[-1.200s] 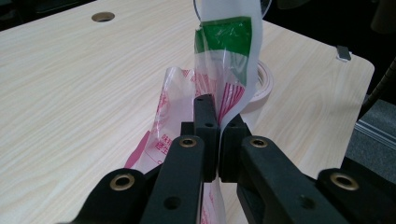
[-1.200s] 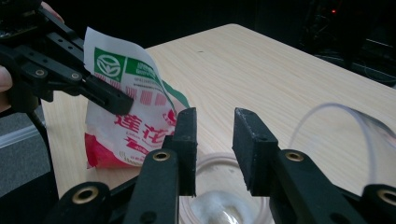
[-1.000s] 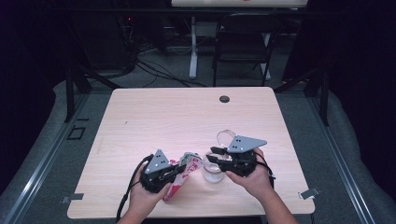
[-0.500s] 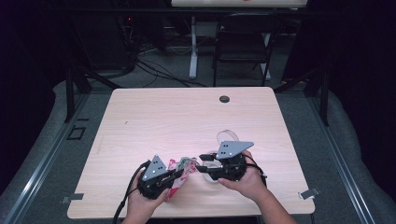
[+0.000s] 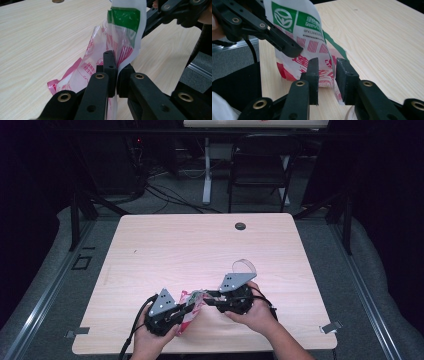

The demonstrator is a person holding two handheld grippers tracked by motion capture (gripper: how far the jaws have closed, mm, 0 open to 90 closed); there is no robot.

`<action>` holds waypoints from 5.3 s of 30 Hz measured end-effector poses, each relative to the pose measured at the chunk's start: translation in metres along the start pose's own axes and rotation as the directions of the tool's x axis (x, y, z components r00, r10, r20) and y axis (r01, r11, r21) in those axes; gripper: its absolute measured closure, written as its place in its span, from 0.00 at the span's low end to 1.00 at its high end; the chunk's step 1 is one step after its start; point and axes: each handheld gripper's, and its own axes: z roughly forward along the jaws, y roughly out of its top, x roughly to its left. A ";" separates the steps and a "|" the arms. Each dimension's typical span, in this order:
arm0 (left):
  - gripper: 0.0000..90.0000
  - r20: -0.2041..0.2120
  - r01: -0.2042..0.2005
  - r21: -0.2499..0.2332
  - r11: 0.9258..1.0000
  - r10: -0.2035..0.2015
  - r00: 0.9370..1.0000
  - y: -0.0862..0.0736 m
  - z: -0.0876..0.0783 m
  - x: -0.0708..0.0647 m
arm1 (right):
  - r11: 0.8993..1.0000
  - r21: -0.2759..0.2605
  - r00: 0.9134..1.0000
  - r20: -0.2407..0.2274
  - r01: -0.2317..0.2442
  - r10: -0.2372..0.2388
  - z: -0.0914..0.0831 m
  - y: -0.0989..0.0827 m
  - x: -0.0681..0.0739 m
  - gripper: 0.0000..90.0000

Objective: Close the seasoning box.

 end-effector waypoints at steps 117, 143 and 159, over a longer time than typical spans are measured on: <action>0.53 -0.298 0.146 0.093 0.985 -0.112 0.948 -0.083 0.055 0.003 | 1.000 -0.018 0.999 -0.027 -0.019 0.018 0.007 -0.002 0.004 1.00; 0.61 -0.328 0.056 0.113 0.992 -0.016 0.945 -0.064 0.044 0.008 | 0.998 -0.061 1.000 -0.022 -0.011 0.010 -0.002 0.001 0.003 1.00; 0.62 -0.398 -0.041 0.136 0.990 0.092 0.913 -0.033 0.043 0.016 | 0.992 -0.121 0.999 0.004 -0.032 0.033 -0.015 0.001 -0.007 0.90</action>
